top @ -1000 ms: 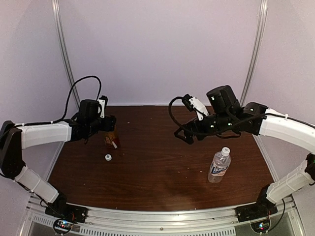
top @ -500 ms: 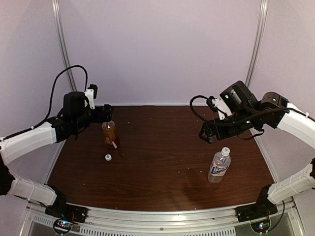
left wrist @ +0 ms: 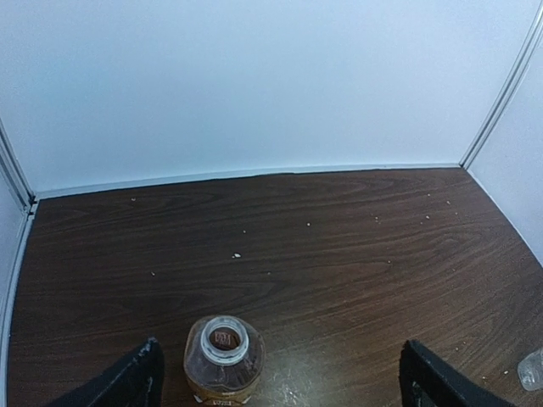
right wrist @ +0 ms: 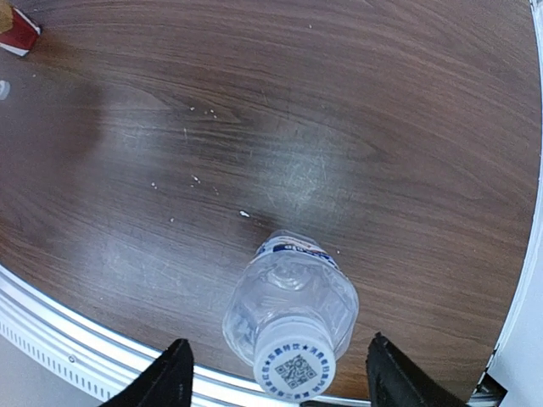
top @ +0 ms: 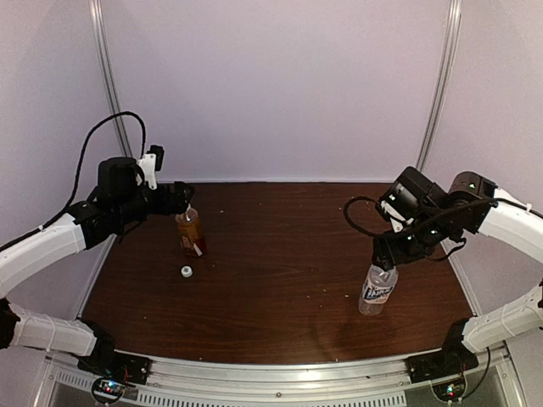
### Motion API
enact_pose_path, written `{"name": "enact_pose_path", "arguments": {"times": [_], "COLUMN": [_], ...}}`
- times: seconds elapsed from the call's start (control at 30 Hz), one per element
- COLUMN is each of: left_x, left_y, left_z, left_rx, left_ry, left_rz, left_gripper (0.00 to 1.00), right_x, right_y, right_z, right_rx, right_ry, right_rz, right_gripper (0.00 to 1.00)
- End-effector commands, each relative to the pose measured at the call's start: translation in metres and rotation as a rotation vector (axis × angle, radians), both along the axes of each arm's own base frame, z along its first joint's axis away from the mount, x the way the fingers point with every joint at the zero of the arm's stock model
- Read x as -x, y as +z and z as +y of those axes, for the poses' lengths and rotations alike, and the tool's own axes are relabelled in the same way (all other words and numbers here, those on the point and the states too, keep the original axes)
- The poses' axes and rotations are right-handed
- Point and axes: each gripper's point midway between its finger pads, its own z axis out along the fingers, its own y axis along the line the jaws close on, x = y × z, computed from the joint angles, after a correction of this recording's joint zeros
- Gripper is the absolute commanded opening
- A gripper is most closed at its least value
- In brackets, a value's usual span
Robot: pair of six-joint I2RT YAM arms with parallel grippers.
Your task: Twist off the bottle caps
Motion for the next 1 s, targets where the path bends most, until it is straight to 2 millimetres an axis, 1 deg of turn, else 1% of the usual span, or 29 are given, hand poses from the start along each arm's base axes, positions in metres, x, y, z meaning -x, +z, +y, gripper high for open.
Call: {"name": "enact_pose_path", "arguments": {"times": [0.0,0.23,0.27,0.3,0.43,0.5,0.6,0.7,0.83,0.9,0.97], "left_x": [0.002,0.005,0.006,0.006,0.010,0.014,0.025,0.034,0.060,0.071,0.076], "left_y": [0.022,0.019,0.020,0.021,0.032,0.042,0.057,0.067,0.084,0.088,0.089], "left_z": [-0.001,-0.001,-0.001,-0.001,-0.002,-0.004,-0.020,-0.033,-0.058,-0.067,-0.070], "left_rx": [0.037,0.047,0.047,0.049,0.065,0.086,0.135,0.171,0.208,0.208,0.204], "left_ry": [-0.014,-0.021,-0.023,-0.025,-0.039,-0.059,-0.164,-0.256,-0.467,-0.554,-0.585], "left_rz": [-0.039,-0.025,-0.026,-0.028,-0.051,-0.080,-0.112,-0.123,-0.187,-0.208,-0.217], "left_gripper": [0.98,0.98,0.98,0.98,0.98,0.98,0.98,0.98,0.98,0.98,0.98], "right_x": [-0.003,-0.007,-0.007,-0.008,-0.011,-0.014,-0.023,-0.034,-0.045,-0.052,-0.059], "right_y": [-0.016,-0.023,-0.023,-0.022,-0.013,-0.003,0.015,0.037,0.062,0.075,0.088], "right_z": [-0.008,-0.004,-0.003,-0.001,0.008,0.017,0.040,0.072,0.115,0.136,0.155], "right_rx": [0.074,0.096,0.093,0.085,0.055,0.024,-0.044,-0.136,-0.246,-0.294,-0.334], "right_ry": [-0.018,-0.001,0.003,0.007,0.031,0.061,0.134,0.220,0.339,0.389,0.429], "right_rz": [0.005,0.014,0.015,0.014,0.002,-0.014,-0.054,-0.095,-0.121,-0.138,-0.149], "right_gripper": [0.64,0.41,0.37,0.30,0.16,0.10,0.05,0.04,0.04,0.04,0.03]}}
